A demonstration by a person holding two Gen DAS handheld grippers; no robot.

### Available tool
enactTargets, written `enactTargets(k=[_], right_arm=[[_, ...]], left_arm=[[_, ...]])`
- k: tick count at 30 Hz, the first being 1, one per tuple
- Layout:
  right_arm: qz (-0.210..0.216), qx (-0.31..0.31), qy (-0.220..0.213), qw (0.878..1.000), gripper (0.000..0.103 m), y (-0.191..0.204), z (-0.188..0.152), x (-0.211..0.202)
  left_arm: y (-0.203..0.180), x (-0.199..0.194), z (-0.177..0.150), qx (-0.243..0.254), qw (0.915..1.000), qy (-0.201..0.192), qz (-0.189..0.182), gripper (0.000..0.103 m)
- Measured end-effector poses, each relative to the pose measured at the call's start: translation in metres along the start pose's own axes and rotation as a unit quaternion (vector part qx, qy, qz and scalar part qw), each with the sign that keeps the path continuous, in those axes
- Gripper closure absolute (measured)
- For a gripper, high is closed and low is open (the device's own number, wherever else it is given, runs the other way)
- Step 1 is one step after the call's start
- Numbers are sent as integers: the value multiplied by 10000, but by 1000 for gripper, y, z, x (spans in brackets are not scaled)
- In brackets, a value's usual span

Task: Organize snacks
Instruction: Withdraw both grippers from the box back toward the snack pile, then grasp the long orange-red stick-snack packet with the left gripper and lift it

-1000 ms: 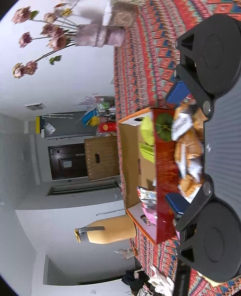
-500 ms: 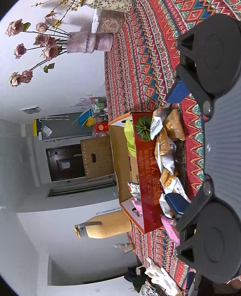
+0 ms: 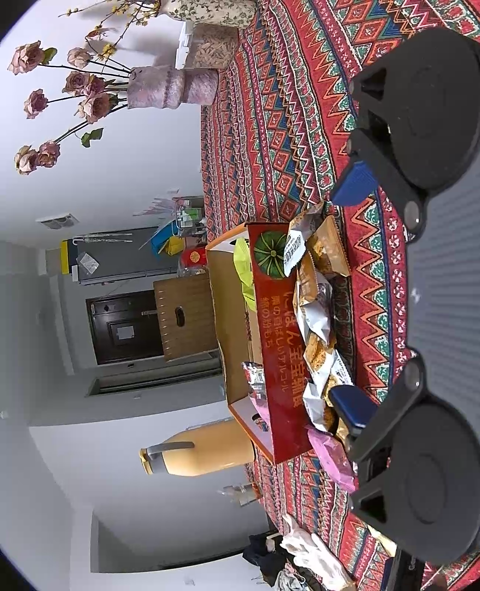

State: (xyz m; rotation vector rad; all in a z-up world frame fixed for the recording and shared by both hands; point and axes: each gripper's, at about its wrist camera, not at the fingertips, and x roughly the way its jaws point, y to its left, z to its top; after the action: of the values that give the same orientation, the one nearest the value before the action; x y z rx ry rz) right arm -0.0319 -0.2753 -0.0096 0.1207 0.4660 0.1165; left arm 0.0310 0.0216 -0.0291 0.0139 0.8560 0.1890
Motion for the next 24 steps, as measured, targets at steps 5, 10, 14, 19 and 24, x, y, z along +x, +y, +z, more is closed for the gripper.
enactTargets(k=[5, 10, 14, 19, 24], right_arm=[[-29, -38, -22, 10000, 0, 1, 0, -3], [-80, -13, -36, 10000, 0, -1, -1, -5], [-114, -5, -33, 9999, 0, -2, -2, -5], [-164, 5, -49, 9999, 0, -5, -2, -8], [-234, 82, -76, 9997, 0, -12, -2, -10]], left_arm=[[-1, 4, -1, -46, 9993, 98, -363, 19], [-6, 4, 1, 4, 9985, -3, -544, 37], [-15, 6, 7, 80, 9971, -71, -748, 48], [-36, 14, 17, 311, 9955, -140, -882, 58], [-40, -1, 21, 316, 9942, -351, -971, 40]])
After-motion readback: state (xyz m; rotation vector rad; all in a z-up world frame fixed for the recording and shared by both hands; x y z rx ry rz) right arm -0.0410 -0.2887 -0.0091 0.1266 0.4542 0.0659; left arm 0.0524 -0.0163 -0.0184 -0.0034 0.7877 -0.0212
